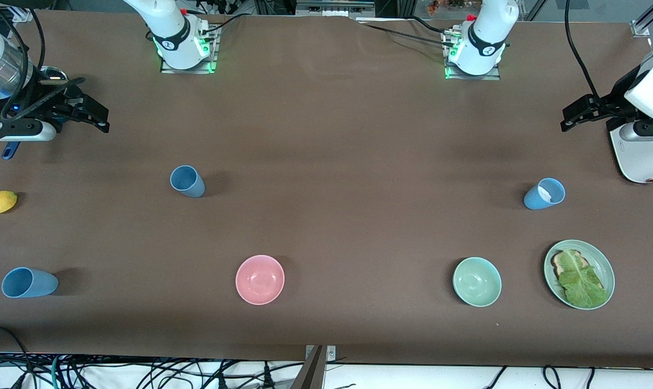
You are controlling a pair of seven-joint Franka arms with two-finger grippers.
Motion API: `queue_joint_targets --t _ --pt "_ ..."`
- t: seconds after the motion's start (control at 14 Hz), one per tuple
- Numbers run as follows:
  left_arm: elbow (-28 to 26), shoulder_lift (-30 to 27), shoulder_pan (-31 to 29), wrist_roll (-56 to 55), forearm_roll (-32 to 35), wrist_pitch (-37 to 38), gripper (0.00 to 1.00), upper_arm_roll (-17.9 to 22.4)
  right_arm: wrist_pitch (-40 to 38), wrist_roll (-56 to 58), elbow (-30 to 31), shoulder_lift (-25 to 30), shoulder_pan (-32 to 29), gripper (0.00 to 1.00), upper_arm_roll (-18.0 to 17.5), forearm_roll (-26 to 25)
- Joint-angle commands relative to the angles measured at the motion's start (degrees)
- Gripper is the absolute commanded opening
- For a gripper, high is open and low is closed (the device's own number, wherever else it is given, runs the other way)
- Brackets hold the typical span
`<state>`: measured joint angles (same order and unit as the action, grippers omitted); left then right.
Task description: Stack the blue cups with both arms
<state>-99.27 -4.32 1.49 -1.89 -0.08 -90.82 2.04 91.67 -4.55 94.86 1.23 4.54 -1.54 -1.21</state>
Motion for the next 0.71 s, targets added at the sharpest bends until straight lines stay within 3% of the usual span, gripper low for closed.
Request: queue_joint_targets --t 0.0,0.64 --pt "0.8 0.0 -0.1 0.1 1.0 1.2 1.00 0.1 -1.7 -0.8 -2.0 -0.8 0.0 1.00 -0.4 -0.9" --pt "1.3 0.8 -0.4 0.2 1.2 0.8 1.00 0.1 -1.4 -0.5 -1.7 -0.9 -0.1 1.00 -0.3 -0.7"
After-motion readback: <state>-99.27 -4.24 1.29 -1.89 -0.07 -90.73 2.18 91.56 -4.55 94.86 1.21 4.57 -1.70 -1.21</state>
